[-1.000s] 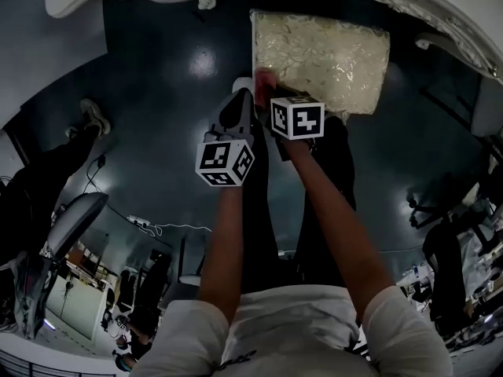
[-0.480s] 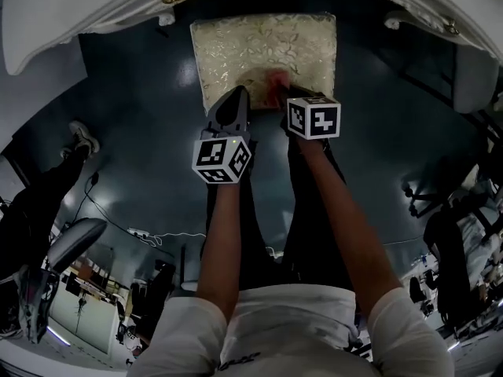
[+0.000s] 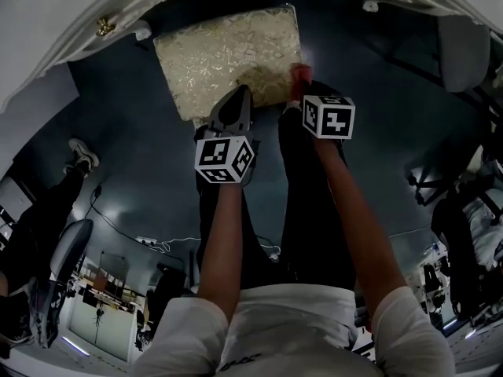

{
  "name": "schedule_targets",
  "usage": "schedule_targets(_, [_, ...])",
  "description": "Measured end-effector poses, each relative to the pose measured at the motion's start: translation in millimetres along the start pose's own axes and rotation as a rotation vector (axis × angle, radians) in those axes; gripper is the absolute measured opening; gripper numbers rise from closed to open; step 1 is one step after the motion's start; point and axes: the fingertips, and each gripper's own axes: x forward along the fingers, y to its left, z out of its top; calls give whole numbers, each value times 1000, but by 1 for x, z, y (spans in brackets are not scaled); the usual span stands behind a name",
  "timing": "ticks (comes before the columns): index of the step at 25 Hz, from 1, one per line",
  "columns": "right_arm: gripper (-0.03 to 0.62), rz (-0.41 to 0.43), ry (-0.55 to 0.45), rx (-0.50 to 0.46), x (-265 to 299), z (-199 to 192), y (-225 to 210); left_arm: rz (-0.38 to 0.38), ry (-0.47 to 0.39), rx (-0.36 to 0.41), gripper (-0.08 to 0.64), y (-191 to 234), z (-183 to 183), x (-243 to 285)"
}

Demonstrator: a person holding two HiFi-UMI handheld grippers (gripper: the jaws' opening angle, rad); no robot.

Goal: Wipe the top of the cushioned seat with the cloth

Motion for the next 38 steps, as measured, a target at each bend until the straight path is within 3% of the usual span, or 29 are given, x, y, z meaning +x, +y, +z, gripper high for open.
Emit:
schedule_targets(5, [25, 29, 30, 124, 14, -19, -33, 5, 0, 15, 12, 0, 0, 1])
schedule_targets(11, [25, -33, 11, 127, 23, -17, -39, 19, -6, 9, 12, 11, -2, -10])
schedule_targets(14, [25, -57, -69, 146, 6, 1, -28, 38, -24, -5, 12, 25, 3, -25])
schedule_targets(16, [25, -5, -120, 148, -7, 14, 1, 53, -38, -15, 12, 38, 7, -38])
schedule_targets(19, [26, 143, -145, 136, -10, 21, 69, 73, -49, -19, 12, 59, 11, -60])
schedule_targets(26, [26, 336, -28, -43, 36, -15, 233, 181, -95, -61, 12, 137, 23, -127])
schedule_targets(33, [26, 362, 88, -145, 88, -67, 318, 257, -122, -87, 12, 197, 9, -173])
schedule_targets(38, [25, 290, 135, -209, 117, -69, 342, 247, -110, -105, 12, 220, 13, -177])
